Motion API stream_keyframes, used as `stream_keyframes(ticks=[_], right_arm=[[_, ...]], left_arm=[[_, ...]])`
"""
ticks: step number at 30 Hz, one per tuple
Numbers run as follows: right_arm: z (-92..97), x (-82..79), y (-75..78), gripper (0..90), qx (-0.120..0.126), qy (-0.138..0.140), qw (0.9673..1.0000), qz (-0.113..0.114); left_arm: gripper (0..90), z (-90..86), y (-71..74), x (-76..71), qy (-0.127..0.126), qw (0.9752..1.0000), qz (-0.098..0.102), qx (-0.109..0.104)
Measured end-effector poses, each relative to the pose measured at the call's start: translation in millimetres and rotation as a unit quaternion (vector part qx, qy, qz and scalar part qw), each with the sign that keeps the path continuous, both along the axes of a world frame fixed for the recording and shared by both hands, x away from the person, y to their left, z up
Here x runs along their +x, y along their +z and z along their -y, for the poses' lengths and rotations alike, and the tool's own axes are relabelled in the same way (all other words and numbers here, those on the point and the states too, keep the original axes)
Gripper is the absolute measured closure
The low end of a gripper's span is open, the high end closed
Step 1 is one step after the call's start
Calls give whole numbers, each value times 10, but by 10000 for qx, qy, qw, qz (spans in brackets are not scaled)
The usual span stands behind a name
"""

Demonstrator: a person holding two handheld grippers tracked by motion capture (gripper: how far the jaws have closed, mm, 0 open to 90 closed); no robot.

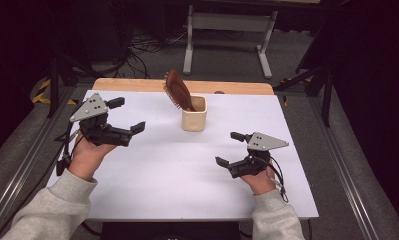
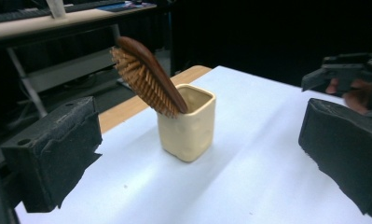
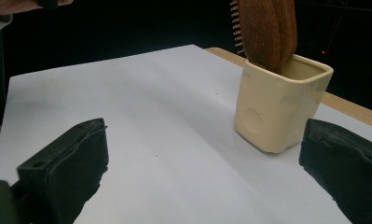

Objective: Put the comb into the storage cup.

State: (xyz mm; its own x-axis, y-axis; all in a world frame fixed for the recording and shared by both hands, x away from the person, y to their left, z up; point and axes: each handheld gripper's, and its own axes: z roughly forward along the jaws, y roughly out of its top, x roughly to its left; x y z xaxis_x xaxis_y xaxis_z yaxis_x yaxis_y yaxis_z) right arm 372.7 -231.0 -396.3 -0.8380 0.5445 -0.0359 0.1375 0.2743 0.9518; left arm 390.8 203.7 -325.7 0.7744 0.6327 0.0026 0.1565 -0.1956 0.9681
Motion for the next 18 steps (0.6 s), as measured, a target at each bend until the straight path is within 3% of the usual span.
stream_keyframes(ticks=[9, 12, 15, 18], right_arm=[[9, -20, -29, 14, -95, -32, 9999, -20], [8, -21, -50, 12, -105, -34, 9999, -45], [12, -23, -65, 11, -147, -53, 9999, -72], [17, -36, -78, 11, -153, -64, 9998, -58]], left_arm=[[6, -178, -381, -99, -41, 9995, -278, 116], [5, -216, -466, -117, -48, 9995, -322, 50], [3, -266, -594, -156, -203, 9981, -565, -161], [3, -284, -660, -190, -212, 9980, -570, -172]])
